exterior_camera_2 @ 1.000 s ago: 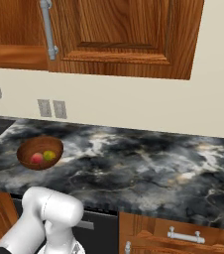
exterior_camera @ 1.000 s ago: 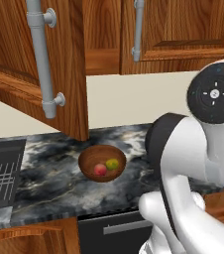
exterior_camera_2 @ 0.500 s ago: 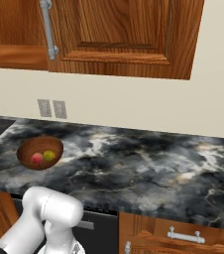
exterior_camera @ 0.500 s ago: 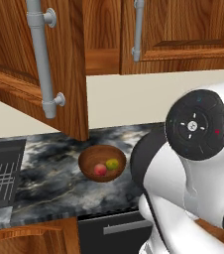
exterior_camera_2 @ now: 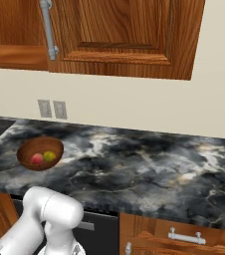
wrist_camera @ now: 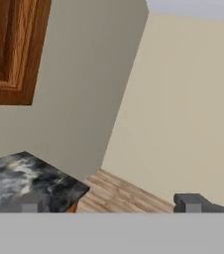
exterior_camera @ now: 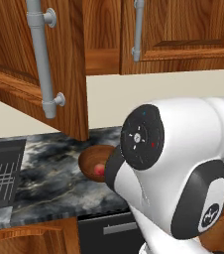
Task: Open the cabinet. Pick the peach and orange from the cabinet and place them into the bowl. Then close the cabinet.
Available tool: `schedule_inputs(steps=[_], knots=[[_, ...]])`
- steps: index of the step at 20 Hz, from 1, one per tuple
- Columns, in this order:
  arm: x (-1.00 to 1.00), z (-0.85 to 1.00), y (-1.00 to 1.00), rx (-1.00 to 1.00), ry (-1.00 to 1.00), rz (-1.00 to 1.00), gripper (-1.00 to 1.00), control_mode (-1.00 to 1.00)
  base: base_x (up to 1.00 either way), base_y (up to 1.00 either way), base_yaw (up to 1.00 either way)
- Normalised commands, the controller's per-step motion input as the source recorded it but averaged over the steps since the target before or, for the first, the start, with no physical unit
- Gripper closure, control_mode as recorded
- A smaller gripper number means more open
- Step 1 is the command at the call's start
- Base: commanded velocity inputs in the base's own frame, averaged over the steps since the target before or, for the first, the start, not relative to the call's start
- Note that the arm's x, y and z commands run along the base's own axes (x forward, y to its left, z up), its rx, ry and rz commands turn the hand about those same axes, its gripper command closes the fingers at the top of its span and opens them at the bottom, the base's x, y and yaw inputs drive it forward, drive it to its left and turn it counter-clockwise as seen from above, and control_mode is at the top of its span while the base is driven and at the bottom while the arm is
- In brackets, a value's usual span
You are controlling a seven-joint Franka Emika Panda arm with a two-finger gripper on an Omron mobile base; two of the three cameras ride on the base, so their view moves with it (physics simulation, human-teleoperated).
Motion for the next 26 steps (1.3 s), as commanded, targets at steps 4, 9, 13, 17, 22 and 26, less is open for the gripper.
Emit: schedule_inputs(steps=[4,9,13,17,22,26], knots=[[0.02,-0.34,0.47,-0.01,-0.07,-0.1,-1.0,-1.0,0.0,0.0,0.0],[-0.05,-0.2,0.51,-0.02,-0.15,-0.05,-1.0,-1.0,0.0,0.0,0.0],[0.0,-0.16,0.52,0.0,-0.13,-0.01,-1.0,-1.0,0.0,0.0,0.0],[0.01,-0.11,0.5,0.0,-0.11,0.0,-1.0,-1.0,0.0,0.0,0.0],[0.14,-0.13,0.48,0.0,-0.03,0.0,-1.0,-1.0,0.0,0.0,0.0],[0.11,-0.2,0.49,0.0,0.0,0.0,-1.0,-1.0,0.0,0.0,0.0]])
